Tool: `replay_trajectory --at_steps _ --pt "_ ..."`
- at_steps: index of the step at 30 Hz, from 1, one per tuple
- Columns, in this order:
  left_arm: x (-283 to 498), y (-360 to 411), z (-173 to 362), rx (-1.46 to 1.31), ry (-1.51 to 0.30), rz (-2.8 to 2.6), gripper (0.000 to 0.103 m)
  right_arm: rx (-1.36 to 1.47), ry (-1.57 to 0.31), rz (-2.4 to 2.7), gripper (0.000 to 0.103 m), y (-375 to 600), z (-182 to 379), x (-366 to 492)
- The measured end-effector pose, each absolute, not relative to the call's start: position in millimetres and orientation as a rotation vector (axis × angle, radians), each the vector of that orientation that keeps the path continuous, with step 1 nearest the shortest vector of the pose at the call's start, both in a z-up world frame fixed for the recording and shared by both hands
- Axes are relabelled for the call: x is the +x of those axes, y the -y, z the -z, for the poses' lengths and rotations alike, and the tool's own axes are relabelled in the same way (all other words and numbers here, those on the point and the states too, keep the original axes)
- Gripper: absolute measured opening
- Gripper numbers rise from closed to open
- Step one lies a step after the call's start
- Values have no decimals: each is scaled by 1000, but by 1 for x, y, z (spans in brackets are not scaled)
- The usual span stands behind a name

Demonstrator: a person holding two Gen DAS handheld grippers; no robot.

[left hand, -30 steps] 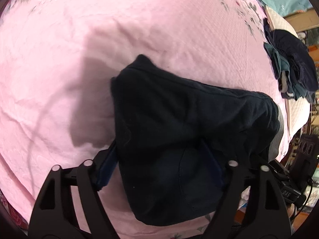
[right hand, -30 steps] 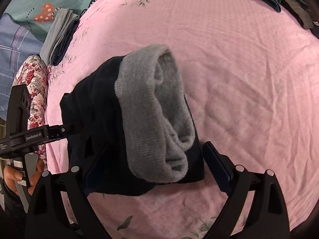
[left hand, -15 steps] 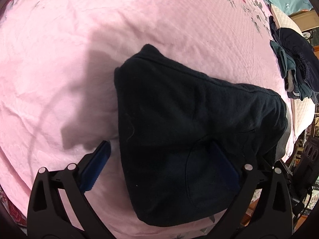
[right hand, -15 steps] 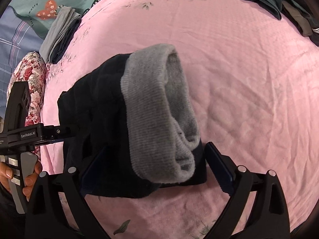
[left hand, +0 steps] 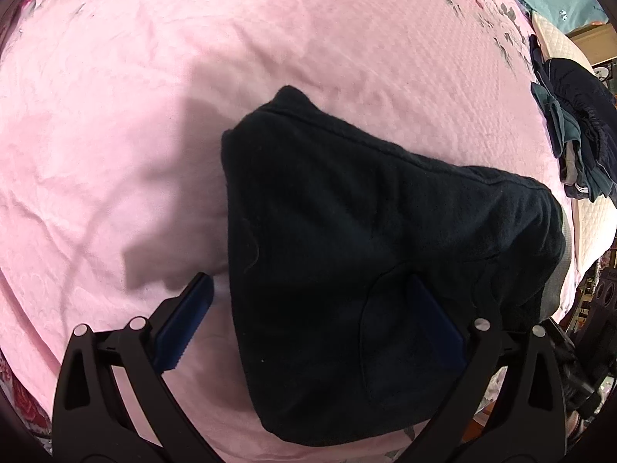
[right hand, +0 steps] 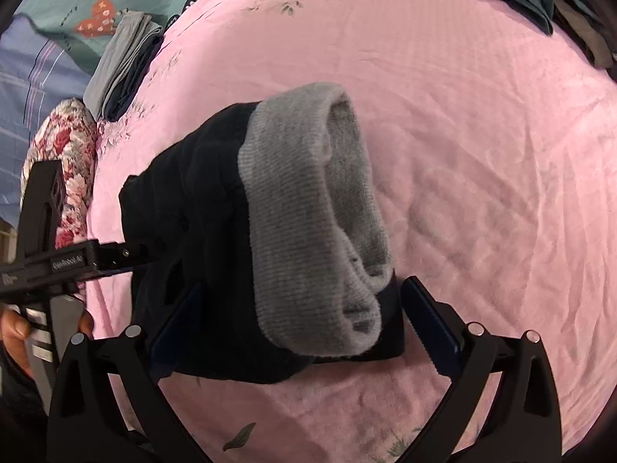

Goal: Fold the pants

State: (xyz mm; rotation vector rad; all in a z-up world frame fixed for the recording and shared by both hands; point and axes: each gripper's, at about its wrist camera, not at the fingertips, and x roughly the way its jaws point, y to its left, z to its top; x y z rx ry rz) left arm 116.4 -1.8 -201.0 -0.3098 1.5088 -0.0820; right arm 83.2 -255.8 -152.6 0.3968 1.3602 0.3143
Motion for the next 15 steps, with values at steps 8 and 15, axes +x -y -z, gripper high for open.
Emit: replay_trajectory --at_steps 8,15 --pt "113 2 195 -325 -1476 102 77 366 -1378 -319 63 250 150 85" --pt "94 20 150 -155 -1351 136 24 235 -1301 -378 45 229 121 76"
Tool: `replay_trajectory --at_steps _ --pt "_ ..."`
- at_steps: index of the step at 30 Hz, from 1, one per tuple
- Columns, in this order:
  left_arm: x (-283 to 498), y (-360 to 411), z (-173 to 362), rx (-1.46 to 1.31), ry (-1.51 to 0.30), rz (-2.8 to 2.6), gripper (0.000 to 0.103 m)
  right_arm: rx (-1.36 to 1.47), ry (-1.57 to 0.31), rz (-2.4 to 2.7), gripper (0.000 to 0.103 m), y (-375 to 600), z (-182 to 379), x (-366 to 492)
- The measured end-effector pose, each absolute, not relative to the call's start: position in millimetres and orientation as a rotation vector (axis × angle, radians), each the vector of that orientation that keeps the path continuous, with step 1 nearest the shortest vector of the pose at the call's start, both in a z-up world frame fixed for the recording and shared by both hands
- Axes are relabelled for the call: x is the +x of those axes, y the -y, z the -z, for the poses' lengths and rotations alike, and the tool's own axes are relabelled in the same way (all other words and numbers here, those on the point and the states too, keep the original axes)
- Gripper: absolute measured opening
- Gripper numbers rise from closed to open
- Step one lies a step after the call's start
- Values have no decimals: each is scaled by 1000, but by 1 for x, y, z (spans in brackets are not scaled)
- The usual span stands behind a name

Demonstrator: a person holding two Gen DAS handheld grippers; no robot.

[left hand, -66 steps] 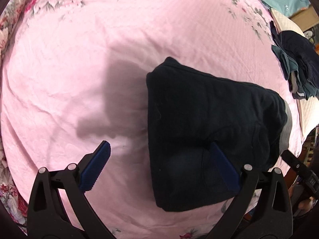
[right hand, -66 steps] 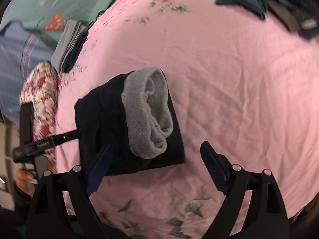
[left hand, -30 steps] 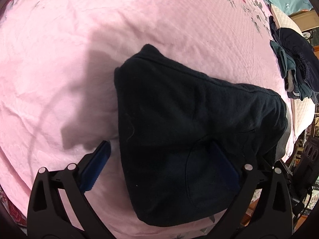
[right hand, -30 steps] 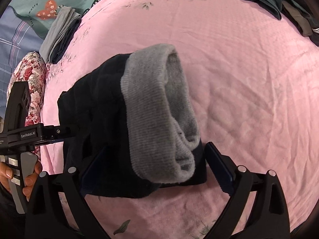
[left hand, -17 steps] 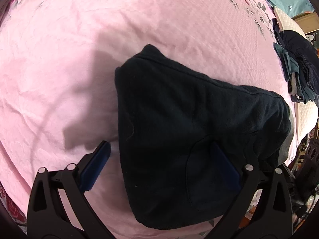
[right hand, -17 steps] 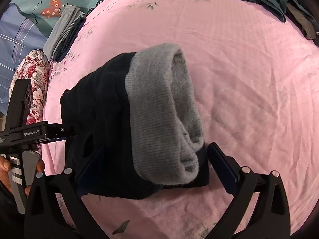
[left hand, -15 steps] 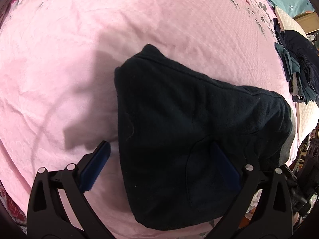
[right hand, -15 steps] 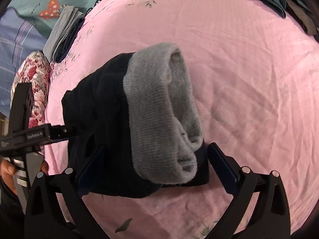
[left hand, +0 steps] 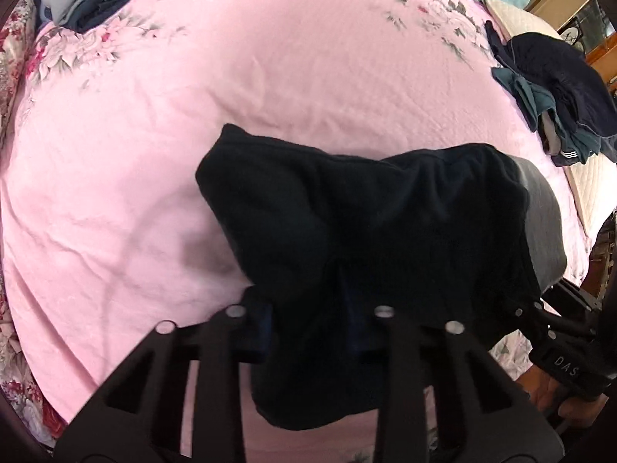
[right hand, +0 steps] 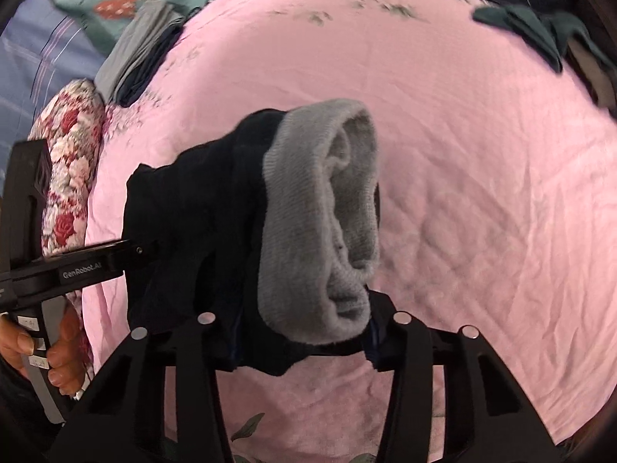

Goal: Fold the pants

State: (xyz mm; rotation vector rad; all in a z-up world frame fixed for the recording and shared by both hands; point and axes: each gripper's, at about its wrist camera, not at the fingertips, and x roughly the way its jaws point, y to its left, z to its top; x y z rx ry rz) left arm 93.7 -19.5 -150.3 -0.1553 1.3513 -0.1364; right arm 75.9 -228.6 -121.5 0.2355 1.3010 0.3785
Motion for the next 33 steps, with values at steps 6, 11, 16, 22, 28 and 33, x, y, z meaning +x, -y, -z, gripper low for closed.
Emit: replay_trajectory --at_steps 6,11,16,22,28,33 --pt "85 -2 120 -193 -1262 98 19 237 -1256 -483 44 209 104 76" --pt "87 -29 123 -208 -1270 40 21 221 -1318 -549 45 173 115 78" --pt "85 -34 142 -208 -1297 14 41 239 -1432 -479 69 185 130 83" --pt "87 -34 152 -189 -1311 10 55 254 -1297 -408 70 220 96 95" --pt "94 -38 160 -210 -1340 -7 57 223 -1257 -380 38 201 110 133" --pt "97 -38 163 -252 -1343 9 67 268 -1284 -347 12 211 126 146"
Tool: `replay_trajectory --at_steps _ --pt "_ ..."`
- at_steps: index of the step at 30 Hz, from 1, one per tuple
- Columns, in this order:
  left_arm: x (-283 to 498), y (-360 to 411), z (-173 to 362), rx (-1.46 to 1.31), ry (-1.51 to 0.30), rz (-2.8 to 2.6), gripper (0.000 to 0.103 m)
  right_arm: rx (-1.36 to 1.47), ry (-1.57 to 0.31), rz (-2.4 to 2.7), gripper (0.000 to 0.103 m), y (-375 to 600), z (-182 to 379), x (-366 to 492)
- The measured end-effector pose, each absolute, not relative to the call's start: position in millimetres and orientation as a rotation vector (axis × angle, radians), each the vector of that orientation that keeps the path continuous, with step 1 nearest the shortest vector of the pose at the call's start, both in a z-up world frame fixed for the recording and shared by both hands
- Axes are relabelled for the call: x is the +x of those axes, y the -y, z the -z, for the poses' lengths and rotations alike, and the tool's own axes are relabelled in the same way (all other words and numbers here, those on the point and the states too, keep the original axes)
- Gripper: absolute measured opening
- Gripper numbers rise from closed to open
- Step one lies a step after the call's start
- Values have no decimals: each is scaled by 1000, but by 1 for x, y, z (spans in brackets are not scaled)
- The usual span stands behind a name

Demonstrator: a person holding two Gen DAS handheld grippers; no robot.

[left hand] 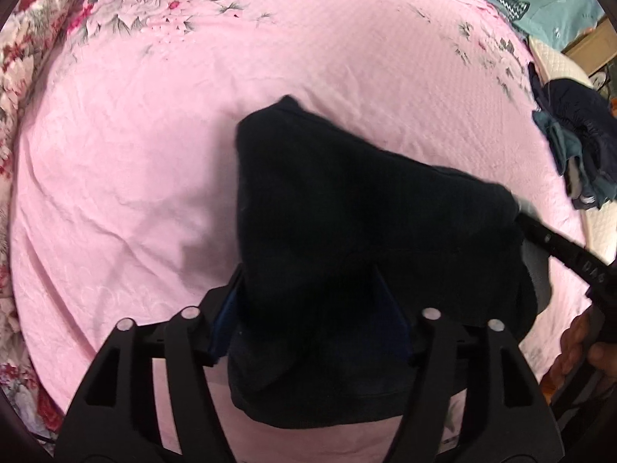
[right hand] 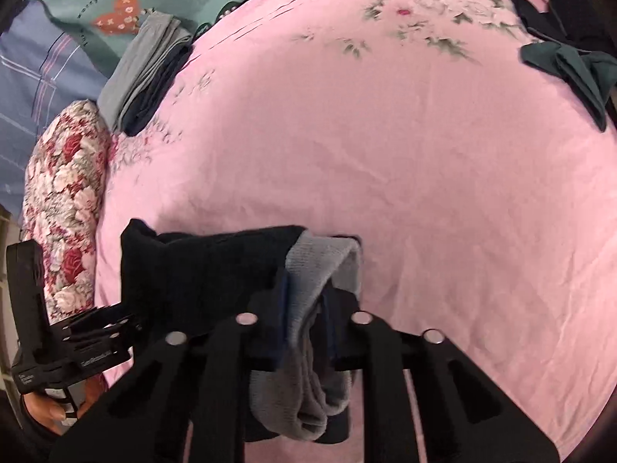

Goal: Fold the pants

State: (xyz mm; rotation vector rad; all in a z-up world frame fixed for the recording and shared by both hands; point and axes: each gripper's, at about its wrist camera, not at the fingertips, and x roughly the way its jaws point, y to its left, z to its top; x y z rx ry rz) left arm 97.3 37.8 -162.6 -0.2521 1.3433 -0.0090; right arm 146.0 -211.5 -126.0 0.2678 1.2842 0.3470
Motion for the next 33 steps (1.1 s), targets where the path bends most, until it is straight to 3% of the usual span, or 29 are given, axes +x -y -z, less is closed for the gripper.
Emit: replay_trajectory --at_steps 3,5,6,7,8,15,19,23,26,29,33 --pt "98 -36 161 -263 -1340 15 67 285 -1309 -350 15 224 131 141" --pt "100 -38 161 -273 -1350 9 68 304 -1304 -334 29 229 130 134" --pt "102 -39 161 -283 -1352 11 70 323 -1312 -318 48 232 130 131" --pt "104 -40 161 -287 -1355 15 75 334 -1318 -301 60 236 129 129" --pt "107 -42 163 -290 -1364 22 80 355 -1315 -286 66 240 127 127" --pt "114 -44 182 -336 -1423 12 82 515 -1379 -336 68 245 148 114" --pt "110 -40 181 -338 -1401 4 72 585 -1405 -368 68 241 153 114" --pt "110 -40 180 -337 -1405 11 73 641 -1411 -353 68 242 149 118" --pt "110 -41 181 -343 -1409 16 75 557 -1383 -341 68 239 135 118" --pt "106 -47 183 -360 -1418 -8 86 549 -1365 -312 68 239 129 117" --pt "103 -53 186 -392 -1429 -8 87 469 -1354 -348 70 226 125 115"
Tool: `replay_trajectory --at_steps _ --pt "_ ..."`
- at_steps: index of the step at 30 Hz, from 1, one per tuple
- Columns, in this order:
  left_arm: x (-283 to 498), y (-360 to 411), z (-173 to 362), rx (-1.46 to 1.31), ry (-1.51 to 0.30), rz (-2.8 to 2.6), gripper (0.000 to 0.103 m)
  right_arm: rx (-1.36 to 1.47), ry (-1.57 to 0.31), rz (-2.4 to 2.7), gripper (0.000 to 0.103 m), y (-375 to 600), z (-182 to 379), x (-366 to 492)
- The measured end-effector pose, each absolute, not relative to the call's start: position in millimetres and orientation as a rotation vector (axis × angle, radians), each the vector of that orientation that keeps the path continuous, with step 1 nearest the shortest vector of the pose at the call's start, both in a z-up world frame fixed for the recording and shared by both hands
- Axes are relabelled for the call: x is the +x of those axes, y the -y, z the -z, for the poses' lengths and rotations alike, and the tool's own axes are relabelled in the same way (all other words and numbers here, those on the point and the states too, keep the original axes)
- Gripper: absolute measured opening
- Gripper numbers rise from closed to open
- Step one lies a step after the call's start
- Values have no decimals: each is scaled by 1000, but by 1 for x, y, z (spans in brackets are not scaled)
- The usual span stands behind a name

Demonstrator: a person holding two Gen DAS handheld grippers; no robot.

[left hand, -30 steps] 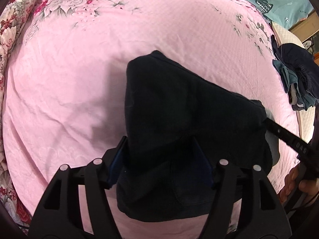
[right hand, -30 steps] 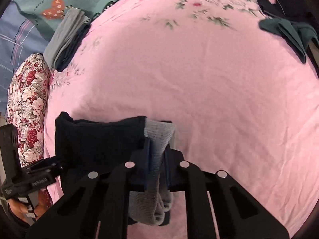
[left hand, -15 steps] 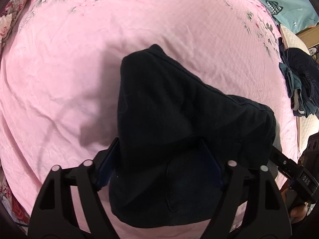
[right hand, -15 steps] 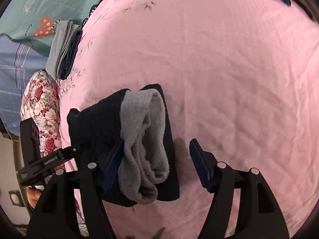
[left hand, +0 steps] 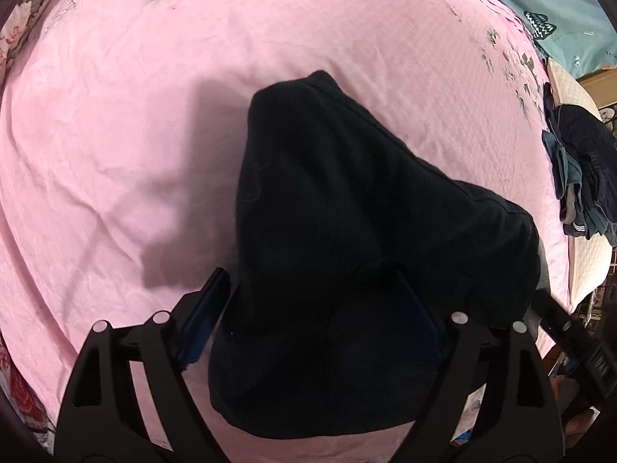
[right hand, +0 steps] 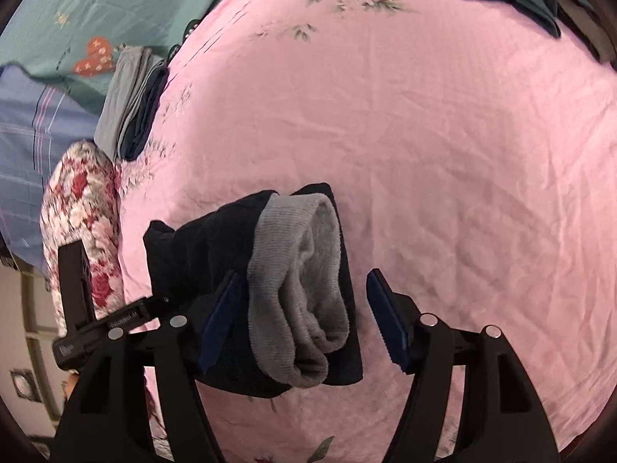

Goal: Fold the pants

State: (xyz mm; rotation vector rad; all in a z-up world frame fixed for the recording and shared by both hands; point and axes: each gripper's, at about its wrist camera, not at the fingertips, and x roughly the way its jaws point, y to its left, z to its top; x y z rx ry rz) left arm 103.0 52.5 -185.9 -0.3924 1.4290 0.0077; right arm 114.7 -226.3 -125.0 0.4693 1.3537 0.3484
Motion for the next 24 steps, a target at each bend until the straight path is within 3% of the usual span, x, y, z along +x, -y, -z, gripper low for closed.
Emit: replay_trajectory --at_steps 3,6,9,11,13,17,22,24 --pt "100 -54 187 -398 -1428 -7 89 447 -1429 -366 72 217 141 112" --pt "97 -57 188 -425 -1426 -21 90 449 -1482 -348 82 207 159 109" --pt "93 -55 186 -408 -1417 -17 90 405 -1440 -359 86 196 157 109" --pt "92 -53 185 -400 -1420 0 90 393 -1434 -370 82 193 157 110" --pt "91 -53 185 -401 -1425 16 92 378 -1438 -388 57 191 158 110" --pt "90 -53 193 -439 -1445 40 100 359 -1413 -423 51 191 158 107" --pt "95 -37 196 -382 -1434 39 101 393 -1417 -449 54 197 163 107" --pt "95 -27 190 -323 -1405 50 88 401 -1423 -454 54 198 163 108"
